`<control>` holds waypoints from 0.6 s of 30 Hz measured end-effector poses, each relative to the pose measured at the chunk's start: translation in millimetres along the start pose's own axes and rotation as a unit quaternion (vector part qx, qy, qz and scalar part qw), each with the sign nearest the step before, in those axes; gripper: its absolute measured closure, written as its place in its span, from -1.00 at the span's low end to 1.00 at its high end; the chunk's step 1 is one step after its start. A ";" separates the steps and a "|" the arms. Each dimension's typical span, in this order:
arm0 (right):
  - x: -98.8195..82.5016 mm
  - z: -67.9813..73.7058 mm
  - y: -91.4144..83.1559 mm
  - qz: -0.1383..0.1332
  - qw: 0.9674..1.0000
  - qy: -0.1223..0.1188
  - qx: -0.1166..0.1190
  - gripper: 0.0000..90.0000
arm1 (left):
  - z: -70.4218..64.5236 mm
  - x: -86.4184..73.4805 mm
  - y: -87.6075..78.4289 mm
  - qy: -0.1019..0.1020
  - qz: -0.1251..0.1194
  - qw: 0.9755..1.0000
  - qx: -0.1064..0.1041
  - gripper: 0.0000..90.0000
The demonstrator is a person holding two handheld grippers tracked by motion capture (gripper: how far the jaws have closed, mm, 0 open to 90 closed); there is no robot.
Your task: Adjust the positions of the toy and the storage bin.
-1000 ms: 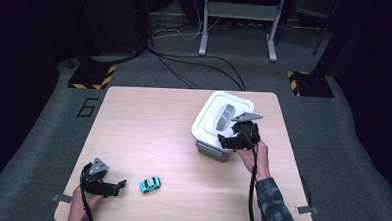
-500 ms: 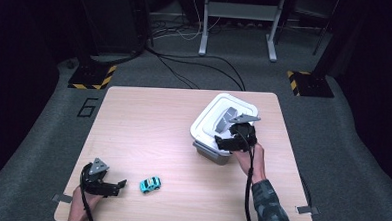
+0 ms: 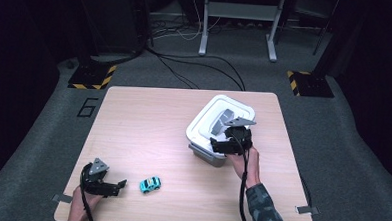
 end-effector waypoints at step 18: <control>2.2 28.8 2.9 -0.003 1.000 0.005 -0.004 -0.73 | -0.1 0.0 0.0 0.003 0.001 1.000 -0.001 -0.99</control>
Point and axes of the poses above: each handheld gripper's, and its own axes: y roughly forward along the jaws, x roughly out of its top, z roughly to its left, the point moved 7 cm from there along y, roughly forward along the jaws, and after that the axes turned 14 degrees about z, right-handed, at the moved point
